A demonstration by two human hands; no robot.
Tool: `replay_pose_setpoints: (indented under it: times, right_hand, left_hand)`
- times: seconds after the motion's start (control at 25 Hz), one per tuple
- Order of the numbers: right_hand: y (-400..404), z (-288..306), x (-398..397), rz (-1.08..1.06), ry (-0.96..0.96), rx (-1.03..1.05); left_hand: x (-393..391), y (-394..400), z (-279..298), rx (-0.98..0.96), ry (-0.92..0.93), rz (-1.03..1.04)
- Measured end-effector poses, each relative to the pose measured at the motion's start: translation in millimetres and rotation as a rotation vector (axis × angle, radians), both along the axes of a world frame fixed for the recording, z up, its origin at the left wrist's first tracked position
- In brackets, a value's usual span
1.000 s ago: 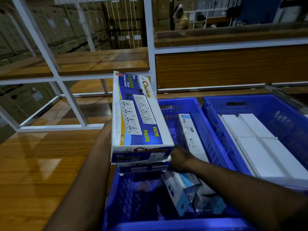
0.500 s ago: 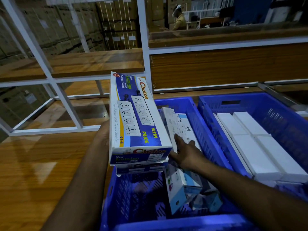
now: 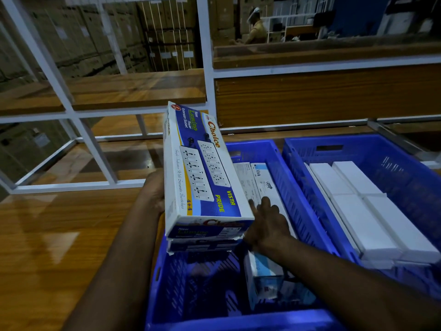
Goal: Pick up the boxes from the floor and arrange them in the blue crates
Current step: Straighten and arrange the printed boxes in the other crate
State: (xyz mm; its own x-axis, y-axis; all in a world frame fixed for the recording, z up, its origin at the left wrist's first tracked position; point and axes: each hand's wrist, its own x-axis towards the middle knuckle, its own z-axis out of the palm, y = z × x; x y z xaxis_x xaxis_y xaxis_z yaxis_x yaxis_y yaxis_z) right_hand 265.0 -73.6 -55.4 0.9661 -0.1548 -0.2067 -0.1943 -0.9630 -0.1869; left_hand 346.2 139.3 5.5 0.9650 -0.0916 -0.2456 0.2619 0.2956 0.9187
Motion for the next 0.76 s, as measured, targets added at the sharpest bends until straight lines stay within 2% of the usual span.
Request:
replay_pose_setpoints:
  times: [0.2,0.32,0.4,0.48,0.56,0.64,0.68,0.76]
  right_hand:
    - [-3.7,-11.9,6.6,0.094,0.019,-0.274]
    - [-7.6,-12.3,11.9,0.077,0.027,-0.285]
    - [-12.6,-3.5,22.5,-0.048,-0.124,-0.07]
    - [-19.0,5.7,30.9,-0.136,-0.391,0.194]
    - [-19.1,15.4,35.6,-0.148,-0.579,0.629]
    - [-9.7,26.7,34.9,-0.132,-0.456,1.176]
    - [-5.0,28.3,33.2,-0.121,-0.342,1.345]
    - [-0.3,26.8,30.0,-0.071,-0.236,1.397]
  left_hand:
    - [-1.3,-2.7,1.5,0.004,-0.056,-0.046]
    - [10.6,-3.4,-4.9,0.06,-0.03,0.018]
    - [18.6,-4.8,-7.2,0.08,-0.012,0.037]
    - [25.4,-6.3,-10.3,0.099,-0.007,0.041]
    - [26.5,-8.8,-10.4,0.145,-0.009,0.055]
    - [27.5,-10.3,-10.4,0.155,0.007,0.071]
    - [28.8,-9.7,-11.7,0.161,0.009,0.097]
    - [28.4,-9.9,-12.6,0.161,0.012,0.121]
